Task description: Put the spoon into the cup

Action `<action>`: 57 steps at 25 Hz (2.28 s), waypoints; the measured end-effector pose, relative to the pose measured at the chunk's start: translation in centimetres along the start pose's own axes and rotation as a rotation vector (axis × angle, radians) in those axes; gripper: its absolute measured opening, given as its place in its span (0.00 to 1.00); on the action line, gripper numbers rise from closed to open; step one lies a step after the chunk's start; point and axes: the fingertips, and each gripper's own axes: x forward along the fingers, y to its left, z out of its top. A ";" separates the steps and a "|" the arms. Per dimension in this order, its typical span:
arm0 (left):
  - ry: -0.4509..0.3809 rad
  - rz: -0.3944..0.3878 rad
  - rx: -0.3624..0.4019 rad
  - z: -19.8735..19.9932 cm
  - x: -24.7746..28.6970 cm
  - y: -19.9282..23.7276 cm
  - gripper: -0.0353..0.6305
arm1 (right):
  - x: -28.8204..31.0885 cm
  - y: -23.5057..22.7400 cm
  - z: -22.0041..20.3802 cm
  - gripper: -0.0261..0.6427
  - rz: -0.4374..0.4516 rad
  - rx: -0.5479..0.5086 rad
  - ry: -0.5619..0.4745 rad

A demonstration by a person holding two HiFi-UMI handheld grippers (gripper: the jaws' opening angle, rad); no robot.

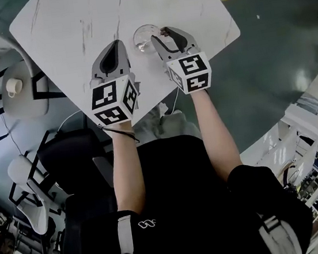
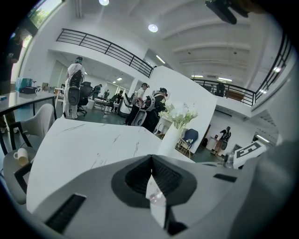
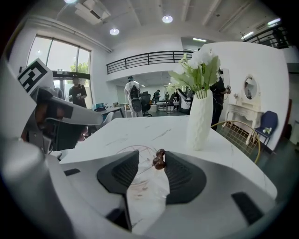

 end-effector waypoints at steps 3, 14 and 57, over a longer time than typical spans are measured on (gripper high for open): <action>-0.012 0.003 0.000 0.4 -0.3 -0.1 0.08 | -0.2 -0.6 -0.2 0.32 -0.013 0.030 0.009; -0.150 -0.003 0.047 6.8 -2.3 -1.2 0.08 | -3.9 -1.6 7.3 0.27 -0.069 0.025 -0.170; -0.475 0.012 0.180 19.8 -9.4 -4.9 0.08 | -11.7 2.1 24.8 0.05 0.064 -0.060 -0.580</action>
